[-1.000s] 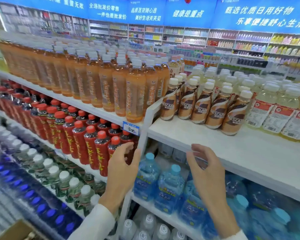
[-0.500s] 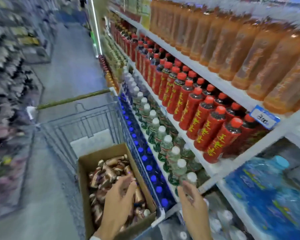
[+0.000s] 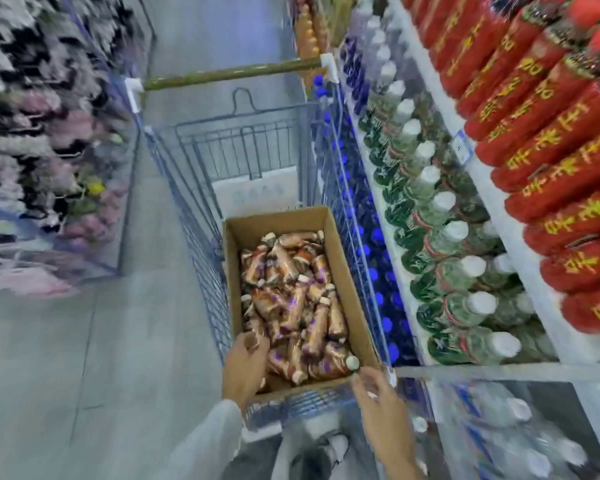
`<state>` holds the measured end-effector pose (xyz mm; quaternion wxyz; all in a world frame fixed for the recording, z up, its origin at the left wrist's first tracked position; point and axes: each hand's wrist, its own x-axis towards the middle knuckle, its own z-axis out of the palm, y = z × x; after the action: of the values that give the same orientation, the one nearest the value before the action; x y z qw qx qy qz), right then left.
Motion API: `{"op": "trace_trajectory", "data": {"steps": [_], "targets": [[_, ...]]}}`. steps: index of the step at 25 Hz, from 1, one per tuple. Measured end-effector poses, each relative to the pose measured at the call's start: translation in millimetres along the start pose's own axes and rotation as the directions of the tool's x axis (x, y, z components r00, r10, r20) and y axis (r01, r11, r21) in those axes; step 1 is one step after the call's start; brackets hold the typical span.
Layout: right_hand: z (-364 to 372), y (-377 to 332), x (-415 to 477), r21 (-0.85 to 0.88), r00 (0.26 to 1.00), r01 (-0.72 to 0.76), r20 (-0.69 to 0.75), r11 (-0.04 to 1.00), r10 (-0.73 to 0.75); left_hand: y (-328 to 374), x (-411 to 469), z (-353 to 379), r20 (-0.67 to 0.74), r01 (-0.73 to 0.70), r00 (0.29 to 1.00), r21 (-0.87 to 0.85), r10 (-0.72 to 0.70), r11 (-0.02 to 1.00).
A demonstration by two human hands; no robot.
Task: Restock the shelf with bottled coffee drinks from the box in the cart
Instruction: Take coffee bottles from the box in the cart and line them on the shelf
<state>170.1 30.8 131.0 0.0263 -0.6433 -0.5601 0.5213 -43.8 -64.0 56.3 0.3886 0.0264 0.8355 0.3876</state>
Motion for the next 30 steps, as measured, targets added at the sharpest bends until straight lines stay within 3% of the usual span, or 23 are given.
{"op": "trace_trajectory", "data": {"steps": [8,14,18,24,30], "targets": [[42,10,18,-0.074,0.986,-0.127,0.097,0.989,0.134,-16,114,63,-0.067,0.282,0.959,0.282,-0.274,0.917],[60,10,19,-0.04,0.971,-0.203,0.123,0.978,0.206,-33,150,111,-0.23,0.376,0.926,0.482,-0.3,0.791],[64,11,17,-0.043,0.971,-0.207,0.113,0.977,0.211,-41,162,127,-0.254,0.491,0.866,0.26,-0.432,0.831],[57,9,17,-0.06,0.97,-0.186,0.146,0.981,0.193,-46,167,105,-0.134,0.492,0.866,0.05,-0.483,0.869],[62,-18,60,-0.039,0.973,-0.073,0.216,0.997,0.08,-20,82,33,0.091,0.293,0.956,-0.309,-0.279,0.905]]}}
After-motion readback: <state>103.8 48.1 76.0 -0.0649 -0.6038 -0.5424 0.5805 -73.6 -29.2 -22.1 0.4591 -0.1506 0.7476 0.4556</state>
